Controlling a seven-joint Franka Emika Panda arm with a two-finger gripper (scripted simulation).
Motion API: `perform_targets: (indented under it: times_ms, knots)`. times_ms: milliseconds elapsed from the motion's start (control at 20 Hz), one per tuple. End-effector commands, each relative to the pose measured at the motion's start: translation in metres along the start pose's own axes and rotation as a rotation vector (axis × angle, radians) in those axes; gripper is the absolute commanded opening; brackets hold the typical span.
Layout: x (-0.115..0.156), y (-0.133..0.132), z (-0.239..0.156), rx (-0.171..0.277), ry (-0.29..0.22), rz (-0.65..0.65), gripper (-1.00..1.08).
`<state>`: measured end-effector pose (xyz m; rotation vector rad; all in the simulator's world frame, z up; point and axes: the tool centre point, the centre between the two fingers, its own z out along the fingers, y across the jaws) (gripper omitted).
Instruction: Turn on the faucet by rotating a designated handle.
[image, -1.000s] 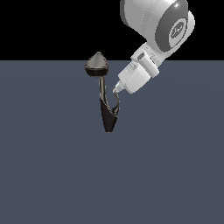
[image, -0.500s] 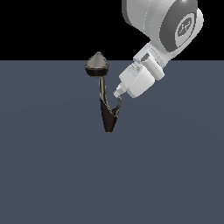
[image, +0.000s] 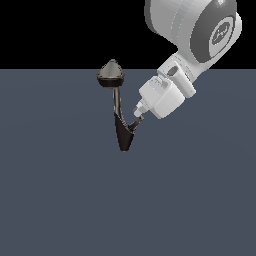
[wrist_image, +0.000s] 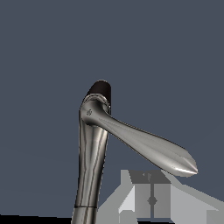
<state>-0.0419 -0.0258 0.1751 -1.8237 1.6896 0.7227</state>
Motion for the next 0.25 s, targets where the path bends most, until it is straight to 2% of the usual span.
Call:
perform_targets:
  times_ms: [0, 200]
  knots:
    - [0.029, 0.014, 0.001, -0.004, 0.001, 0.03, -1.0]
    - [0.048, 0.024, 0.002, -0.007, 0.0, 0.037, -1.0]
